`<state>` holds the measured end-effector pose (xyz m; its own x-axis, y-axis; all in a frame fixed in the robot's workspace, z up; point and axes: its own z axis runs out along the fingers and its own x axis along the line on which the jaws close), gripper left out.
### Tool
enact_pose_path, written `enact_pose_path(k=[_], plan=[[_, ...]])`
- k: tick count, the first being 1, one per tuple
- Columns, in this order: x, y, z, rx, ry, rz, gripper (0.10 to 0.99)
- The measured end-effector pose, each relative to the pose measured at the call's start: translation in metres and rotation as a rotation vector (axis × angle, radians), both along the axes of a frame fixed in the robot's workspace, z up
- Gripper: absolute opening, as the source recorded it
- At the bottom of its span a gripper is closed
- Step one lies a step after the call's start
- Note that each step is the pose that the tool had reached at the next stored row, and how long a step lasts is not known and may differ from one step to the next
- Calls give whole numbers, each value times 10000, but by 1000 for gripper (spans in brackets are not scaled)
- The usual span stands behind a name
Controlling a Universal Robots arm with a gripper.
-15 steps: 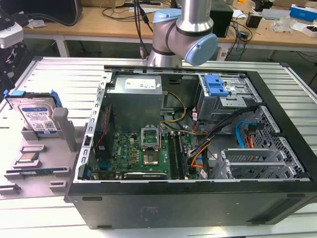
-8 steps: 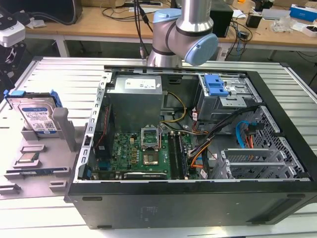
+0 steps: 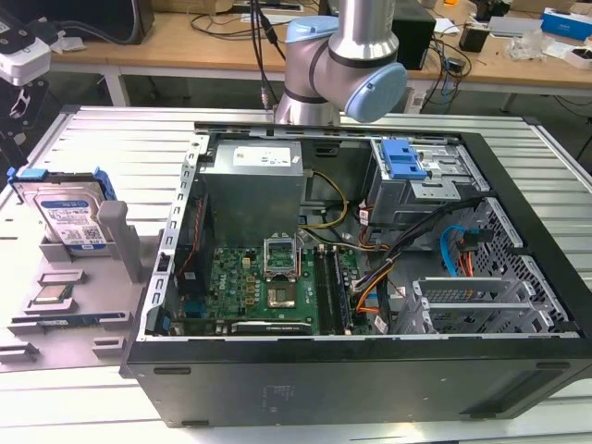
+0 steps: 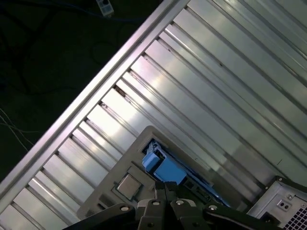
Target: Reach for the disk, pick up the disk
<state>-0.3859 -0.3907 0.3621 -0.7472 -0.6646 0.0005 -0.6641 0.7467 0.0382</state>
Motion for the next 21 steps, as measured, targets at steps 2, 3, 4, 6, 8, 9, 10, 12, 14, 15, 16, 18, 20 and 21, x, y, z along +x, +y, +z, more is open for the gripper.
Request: enact_pose_path(k=[2,3,4,6,8,9,10,12,14,15,16,18,20,21], plan=[[0,0,0,0,-1,118,106],[0,0,0,0,0,161,106],[0,0,0,0,0,250,106],[0,0,0,0,-1,424,106],[0,0,0,0,0,561,106],[0,0,0,0,0,641,106],[0,0,0,0,0,688,106],[0,0,0,0,0,810,106],[0,0,0,0,0,928,106],[0,0,0,0,0,981,106],[0,0,0,0,0,1028,106],[0,0,0,0,-1,1188,106],[0,0,0,0,0,1306,106],[0,0,0,0,0,1384,106]])
